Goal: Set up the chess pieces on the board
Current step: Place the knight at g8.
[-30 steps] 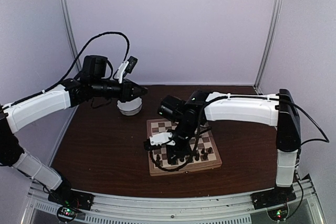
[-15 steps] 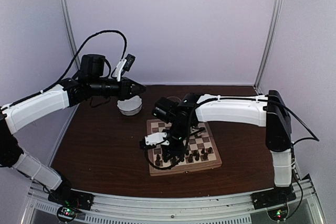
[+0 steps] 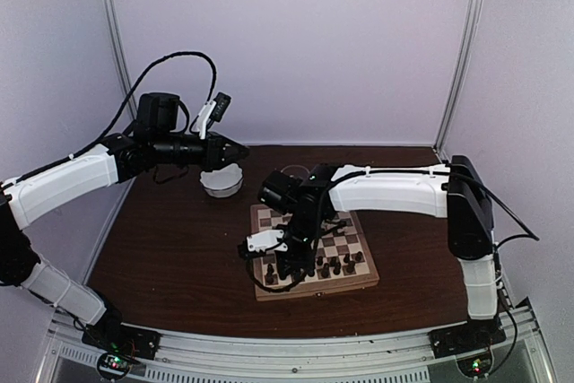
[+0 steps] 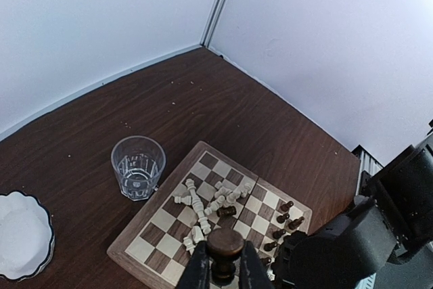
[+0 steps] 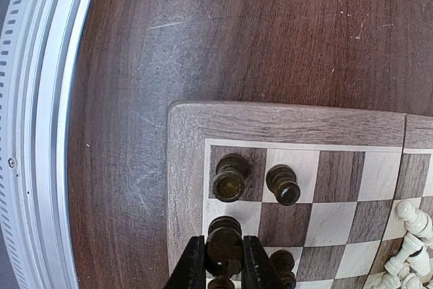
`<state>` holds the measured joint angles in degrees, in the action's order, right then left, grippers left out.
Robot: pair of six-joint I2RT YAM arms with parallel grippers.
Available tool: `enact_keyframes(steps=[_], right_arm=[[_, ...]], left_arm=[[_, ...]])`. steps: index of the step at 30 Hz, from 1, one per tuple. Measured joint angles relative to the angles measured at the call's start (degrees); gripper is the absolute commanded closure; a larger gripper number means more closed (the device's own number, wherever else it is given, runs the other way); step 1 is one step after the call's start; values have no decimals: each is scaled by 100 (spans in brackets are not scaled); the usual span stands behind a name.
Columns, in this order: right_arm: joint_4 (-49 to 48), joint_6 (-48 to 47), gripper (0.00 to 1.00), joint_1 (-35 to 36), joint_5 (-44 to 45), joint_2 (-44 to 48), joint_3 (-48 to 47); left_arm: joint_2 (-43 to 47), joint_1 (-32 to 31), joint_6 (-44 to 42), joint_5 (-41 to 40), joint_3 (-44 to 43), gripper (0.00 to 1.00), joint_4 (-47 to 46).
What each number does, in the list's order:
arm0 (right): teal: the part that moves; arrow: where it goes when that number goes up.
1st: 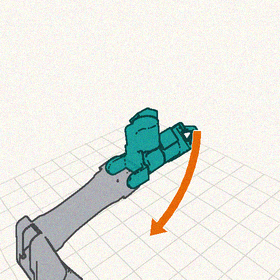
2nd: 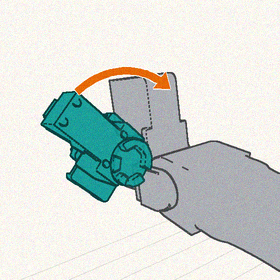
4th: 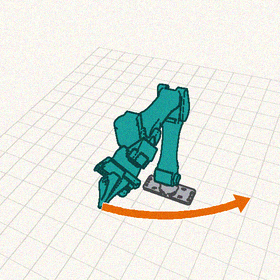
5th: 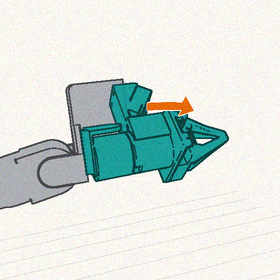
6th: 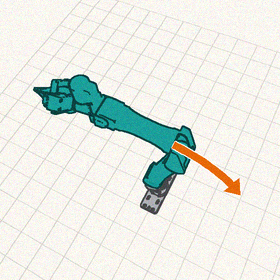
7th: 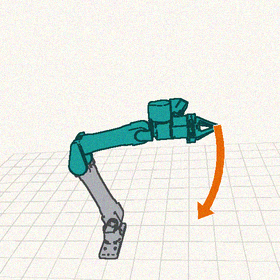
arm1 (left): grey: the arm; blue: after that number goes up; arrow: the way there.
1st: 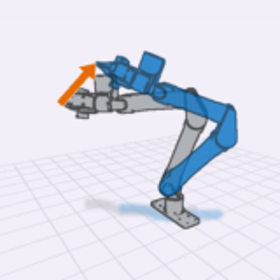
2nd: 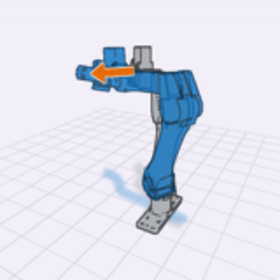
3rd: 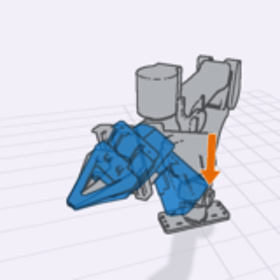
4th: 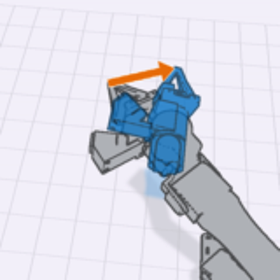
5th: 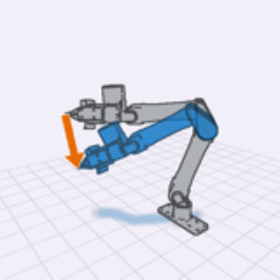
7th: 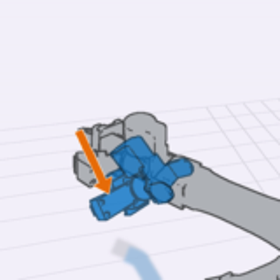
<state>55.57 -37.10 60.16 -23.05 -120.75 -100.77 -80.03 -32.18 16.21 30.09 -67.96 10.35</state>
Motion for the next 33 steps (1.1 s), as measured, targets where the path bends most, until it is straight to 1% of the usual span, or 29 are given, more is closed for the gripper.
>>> enact_keyframes(steps=[8,25,33], right_arm=[[-4,0,89,0,4,-76,2],[-17,-4,79,0,92,-90,52],[-17,0,77,0,105,-90,63]], left_arm=[[0,0,2,15,0,96,0],[0,0,4,61,0,95,0],[0,0,4,74,0,95,2]])
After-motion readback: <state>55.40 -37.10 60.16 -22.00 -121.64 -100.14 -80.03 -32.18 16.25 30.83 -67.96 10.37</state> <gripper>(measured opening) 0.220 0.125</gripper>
